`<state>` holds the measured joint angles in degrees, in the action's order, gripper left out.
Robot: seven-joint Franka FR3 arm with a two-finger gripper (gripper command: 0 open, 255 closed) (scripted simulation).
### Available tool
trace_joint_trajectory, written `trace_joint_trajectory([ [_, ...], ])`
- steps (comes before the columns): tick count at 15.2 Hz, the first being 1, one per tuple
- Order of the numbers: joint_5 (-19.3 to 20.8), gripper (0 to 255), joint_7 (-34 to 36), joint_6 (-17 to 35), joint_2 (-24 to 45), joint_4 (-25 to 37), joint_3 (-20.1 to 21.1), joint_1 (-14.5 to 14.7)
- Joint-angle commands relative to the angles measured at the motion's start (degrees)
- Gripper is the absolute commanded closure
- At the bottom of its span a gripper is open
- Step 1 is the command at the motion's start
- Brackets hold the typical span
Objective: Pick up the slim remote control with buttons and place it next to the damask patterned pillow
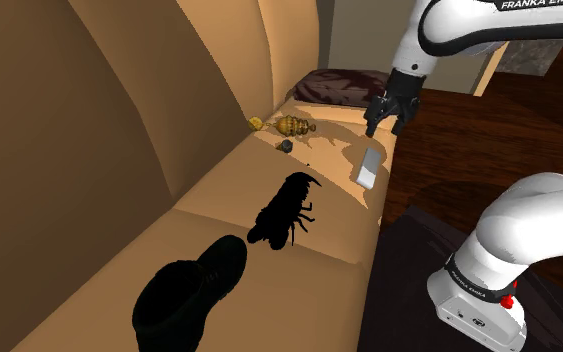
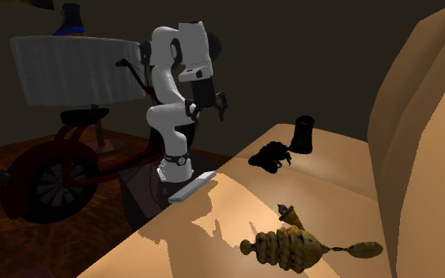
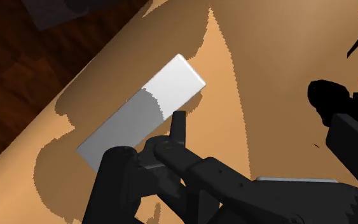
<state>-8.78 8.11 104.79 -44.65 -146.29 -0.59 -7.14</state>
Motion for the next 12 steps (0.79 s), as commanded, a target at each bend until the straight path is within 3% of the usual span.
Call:
trace_joint_trajectory([
  [1, -0.9, 0, 1.6, 5.6, 0.6, -3.3, -1.1, -1.8],
  [7, -4.9, 0, 5.2, 22.0, 4.6, -11.6, -4.3, -6.2],
  [12, -10.9, 0, 6.1, 37.2, 11.0, -17.0, -8.0, -7.6],
])
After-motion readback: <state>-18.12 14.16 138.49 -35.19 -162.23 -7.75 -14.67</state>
